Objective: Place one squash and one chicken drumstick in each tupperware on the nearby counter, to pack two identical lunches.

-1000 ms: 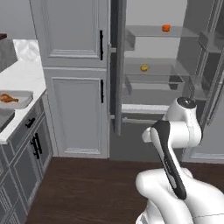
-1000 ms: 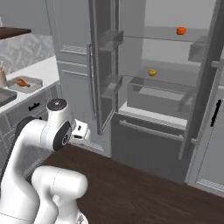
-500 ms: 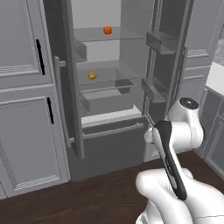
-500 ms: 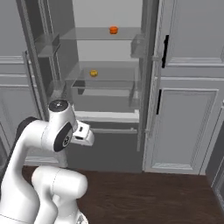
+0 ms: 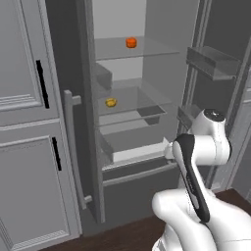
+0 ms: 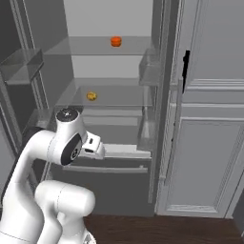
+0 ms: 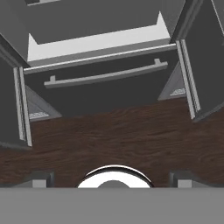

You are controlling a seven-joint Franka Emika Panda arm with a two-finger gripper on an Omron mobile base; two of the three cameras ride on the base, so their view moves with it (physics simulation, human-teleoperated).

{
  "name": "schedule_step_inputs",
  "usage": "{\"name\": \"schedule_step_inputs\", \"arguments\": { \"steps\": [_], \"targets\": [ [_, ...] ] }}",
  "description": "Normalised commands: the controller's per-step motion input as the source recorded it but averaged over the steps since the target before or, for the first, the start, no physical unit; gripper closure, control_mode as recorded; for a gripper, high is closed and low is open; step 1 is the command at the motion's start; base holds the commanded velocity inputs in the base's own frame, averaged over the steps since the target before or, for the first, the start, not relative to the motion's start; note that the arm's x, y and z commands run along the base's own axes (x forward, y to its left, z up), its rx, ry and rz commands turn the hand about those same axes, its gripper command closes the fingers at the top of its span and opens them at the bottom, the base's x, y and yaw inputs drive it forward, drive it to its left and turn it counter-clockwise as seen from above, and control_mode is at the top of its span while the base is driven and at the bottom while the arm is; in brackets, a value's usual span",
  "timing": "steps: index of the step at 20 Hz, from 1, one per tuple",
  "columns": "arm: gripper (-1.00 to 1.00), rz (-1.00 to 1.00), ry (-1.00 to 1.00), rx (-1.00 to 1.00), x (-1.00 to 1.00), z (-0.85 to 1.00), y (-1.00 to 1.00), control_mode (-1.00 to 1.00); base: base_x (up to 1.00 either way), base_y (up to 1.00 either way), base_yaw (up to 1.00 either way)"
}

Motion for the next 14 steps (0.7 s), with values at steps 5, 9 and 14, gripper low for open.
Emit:
{"name": "schedule_step_inputs", "arguments": {
  "steps": [5,9,14],
  "targets": [
    [-1.0,0.0,0.0,0.0,0.0,0.0,0.0,1.0,0.82,-0.14,0.11],
    [-1.0,0.0,0.0,0.0,0.0,0.0,0.0,1.0,0.42,-0.12,0.27],
    [-1.0,0.0,0.0,0.0,0.0,0.0,0.0,1.0,0.2,-0.16,0.27]
  ]
}}
